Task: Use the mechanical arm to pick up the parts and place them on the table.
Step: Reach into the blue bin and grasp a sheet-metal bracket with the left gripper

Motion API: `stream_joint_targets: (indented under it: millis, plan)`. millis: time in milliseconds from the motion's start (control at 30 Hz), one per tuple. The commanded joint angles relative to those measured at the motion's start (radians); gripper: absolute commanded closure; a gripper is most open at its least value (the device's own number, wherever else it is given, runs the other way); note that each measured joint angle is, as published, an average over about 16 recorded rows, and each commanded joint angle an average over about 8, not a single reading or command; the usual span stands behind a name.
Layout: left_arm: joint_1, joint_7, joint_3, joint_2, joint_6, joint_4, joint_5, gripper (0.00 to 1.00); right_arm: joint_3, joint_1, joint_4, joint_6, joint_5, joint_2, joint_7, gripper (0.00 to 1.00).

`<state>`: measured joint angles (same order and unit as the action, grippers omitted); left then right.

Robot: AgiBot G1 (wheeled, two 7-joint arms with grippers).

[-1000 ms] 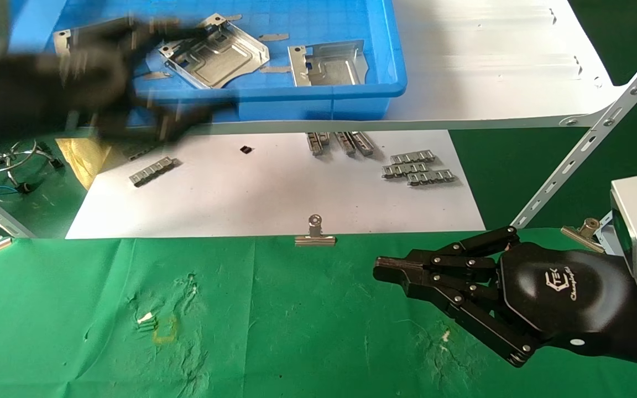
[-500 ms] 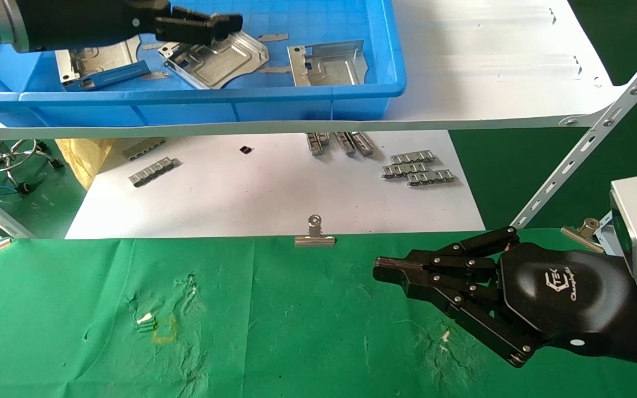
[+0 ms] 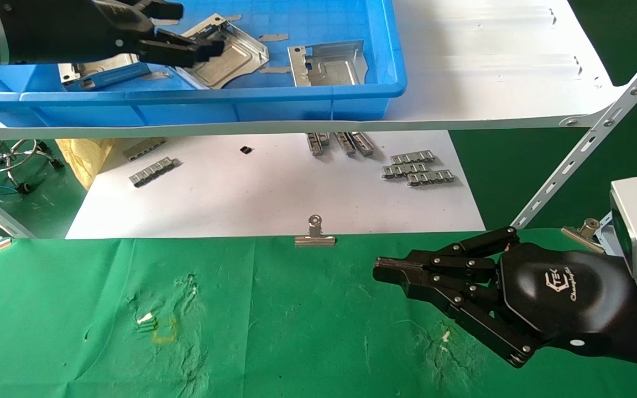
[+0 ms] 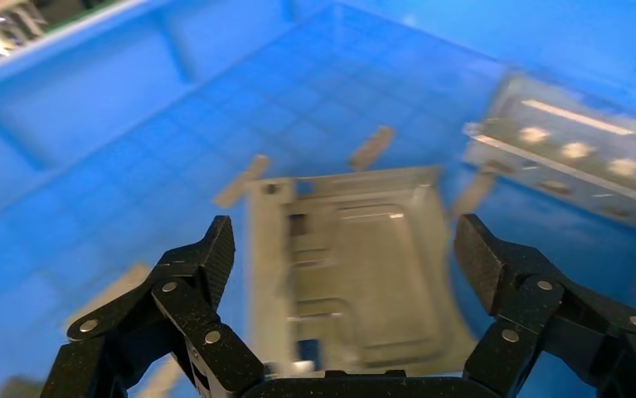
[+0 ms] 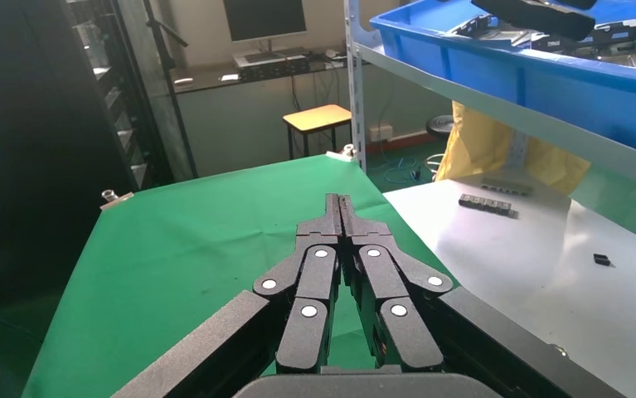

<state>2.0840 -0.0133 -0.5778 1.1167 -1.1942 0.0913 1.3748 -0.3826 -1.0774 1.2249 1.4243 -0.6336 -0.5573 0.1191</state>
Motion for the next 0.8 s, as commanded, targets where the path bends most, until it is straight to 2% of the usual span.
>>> stream_joint_targets:
  millis: [33, 367, 800]
  plan:
    - [0.001, 0.021, 0.002, 0.001, 0.018, -0.014, -0.002, 1.00, 0.000, 0.000, 0.000, 0.000, 0.000, 0.000, 0.000, 1.00]
    - [0.009, 0.059, -0.012, 0.021, 0.058, -0.055, 0.019, 1.00, 0.000, 0.000, 0.000, 0.000, 0.000, 0.000, 0.000, 1.00]
    - [0.022, 0.030, -0.022, 0.040, 0.115, -0.092, 0.034, 1.00, 0.000, 0.000, 0.000, 0.000, 0.000, 0.000, 0.000, 1.00]
